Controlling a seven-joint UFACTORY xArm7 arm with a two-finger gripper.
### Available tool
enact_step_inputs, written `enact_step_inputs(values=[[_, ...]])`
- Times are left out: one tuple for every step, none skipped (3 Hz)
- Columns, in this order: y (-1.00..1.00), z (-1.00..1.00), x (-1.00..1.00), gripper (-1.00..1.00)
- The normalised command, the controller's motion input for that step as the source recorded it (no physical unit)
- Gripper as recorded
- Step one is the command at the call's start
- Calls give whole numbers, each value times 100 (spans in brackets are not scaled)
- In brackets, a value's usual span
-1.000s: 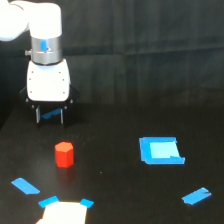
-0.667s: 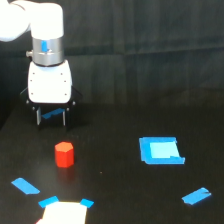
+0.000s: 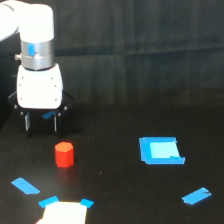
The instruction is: Pick up the red object from the table
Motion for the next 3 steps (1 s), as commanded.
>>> enact_step_inputs(values=[[-100,-100,59,57],[-93,-100,49,-6],[-100,19,62,100]])
